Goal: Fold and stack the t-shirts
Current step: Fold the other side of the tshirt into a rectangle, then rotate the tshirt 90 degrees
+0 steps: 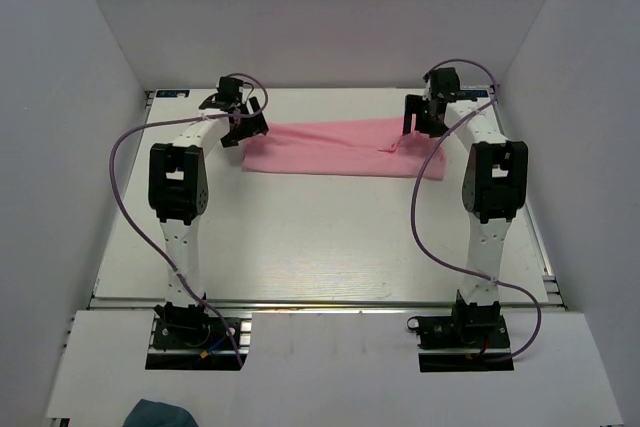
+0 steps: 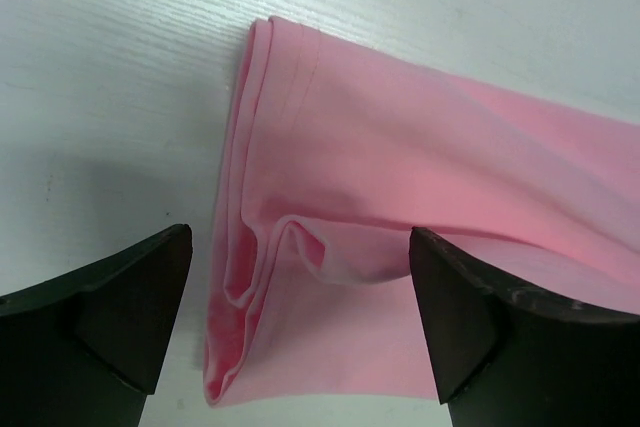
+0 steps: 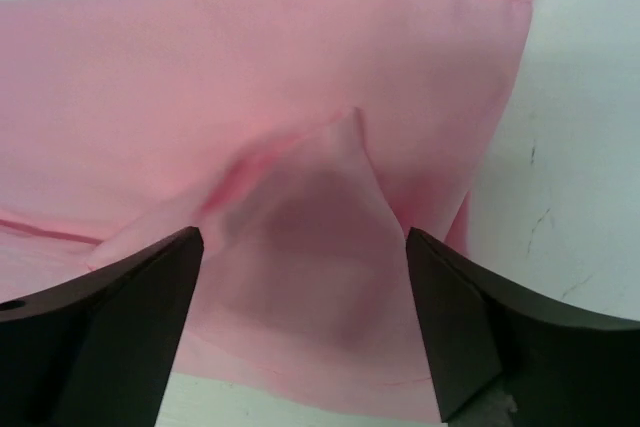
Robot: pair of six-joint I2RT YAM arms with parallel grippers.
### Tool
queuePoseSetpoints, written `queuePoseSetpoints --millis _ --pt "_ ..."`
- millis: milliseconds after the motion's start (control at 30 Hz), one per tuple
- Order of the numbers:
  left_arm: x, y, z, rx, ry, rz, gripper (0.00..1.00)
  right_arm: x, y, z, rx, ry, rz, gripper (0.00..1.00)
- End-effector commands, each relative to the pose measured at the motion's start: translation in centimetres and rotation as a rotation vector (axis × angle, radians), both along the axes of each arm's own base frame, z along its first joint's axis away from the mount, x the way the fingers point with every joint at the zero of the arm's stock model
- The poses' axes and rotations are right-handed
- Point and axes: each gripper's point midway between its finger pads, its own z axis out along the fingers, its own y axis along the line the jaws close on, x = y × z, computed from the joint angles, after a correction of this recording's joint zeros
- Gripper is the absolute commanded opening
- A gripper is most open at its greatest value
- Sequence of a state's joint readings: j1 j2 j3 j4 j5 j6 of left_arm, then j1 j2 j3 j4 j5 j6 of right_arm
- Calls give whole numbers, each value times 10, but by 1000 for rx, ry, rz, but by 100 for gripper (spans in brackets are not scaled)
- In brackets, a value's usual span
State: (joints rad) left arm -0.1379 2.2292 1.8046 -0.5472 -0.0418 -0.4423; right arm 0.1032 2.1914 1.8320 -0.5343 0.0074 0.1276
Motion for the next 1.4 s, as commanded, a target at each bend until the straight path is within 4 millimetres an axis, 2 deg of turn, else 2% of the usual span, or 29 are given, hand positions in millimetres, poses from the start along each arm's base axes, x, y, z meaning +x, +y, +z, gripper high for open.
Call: queuePoseSetpoints --millis 0,100,133,167,200,267,300,333,400,433,500,567,600,633,667,733,800,900,933,967,1033,1100,1133,1167,1200,1233,1267,1333,1367 --pt "14 11 31 6 -67 38 99 23 4 46 36 -121 62 90" --pt "13 11 54 2 -96 38 99 17 12 68 73 -155 98 90" --pt "8 12 54 3 -90 38 99 15 13 70 79 -162 99 90" --pt "5 12 56 10 -96 29 99 5 15 70 90 -150 108 90" --pt "3 13 67 7 -119 29 99 -5 26 72 135 -154 150 90" --pt "-6 14 64 9 -104 29 99 -22 33 65 177 -126 179 90" --pt "-6 14 64 14 -104 22 99 -34 45 63 239 -104 223 90" --pt "-6 14 72 13 -119 22 99 -42 48 58 252 -84 231 90" --pt "-6 2 73 23 -130 -28 99 -48 57 54 291 -70 262 90" --pt "-5 -1 75 16 -139 -49 99 -54 58 44 294 -43 259 90" --pt "0 -24 83 -52 -183 -145 99 -52 56 36 279 -36 234 90" --pt "1 -37 68 -97 -164 -200 99 -46 41 24 195 -29 164 90" --pt "4 -45 68 -107 -167 -219 99 -40 19 12 82 -22 61 90" --pt "7 -47 63 -114 -160 -225 99 -38 15 12 56 -22 45 90" --pt "8 -52 56 -108 -152 -241 99 -34 12 9 37 -22 30 90" --pt "15 -49 30 -80 -128 -231 99 -29 10 -1 24 -16 15 90" --pt "17 -54 19 -70 -99 -235 99 -25 13 -10 34 -1 8 90" --pt "3 -52 -15 -65 -26 -233 99 -12 18 -26 51 18 -30 90" --pt "-2 -51 -9 -66 -38 -233 99 -4 14 -38 32 27 -77 90" --pt "-21 -45 -29 -51 22 -223 99 -1 15 -42 41 34 -95 90" --pt "-42 -37 -39 -33 72 -199 99 4 21 -55 69 58 -126 90" --pt "-83 -34 -51 -21 160 -194 99 17 31 -53 96 35 -127 90" --pt "-118 -35 -69 -17 235 -202 99 16 44 -59 142 53 -93 90" --pt "-137 -39 -70 -17 269 -207 99 26 52 -55 160 35 -76 90" --pt "-161 -58 -72 -25 307 -256 99 28 65 -55 194 35 -46 90" --pt "-182 -69 -61 -48 331 -257 99 31 75 -53 211 27 -25 90" --pt "-216 -76 -72 -64 398 -274 99 45 91 -53 248 5 2 90" --pt "-276 -127 -66 -213 495 -434 99 53 121 -50 308 -3 66 90" --pt "-317 -138 -64 -279 554 -509 99 69 134 -38 341 -46 93 90"
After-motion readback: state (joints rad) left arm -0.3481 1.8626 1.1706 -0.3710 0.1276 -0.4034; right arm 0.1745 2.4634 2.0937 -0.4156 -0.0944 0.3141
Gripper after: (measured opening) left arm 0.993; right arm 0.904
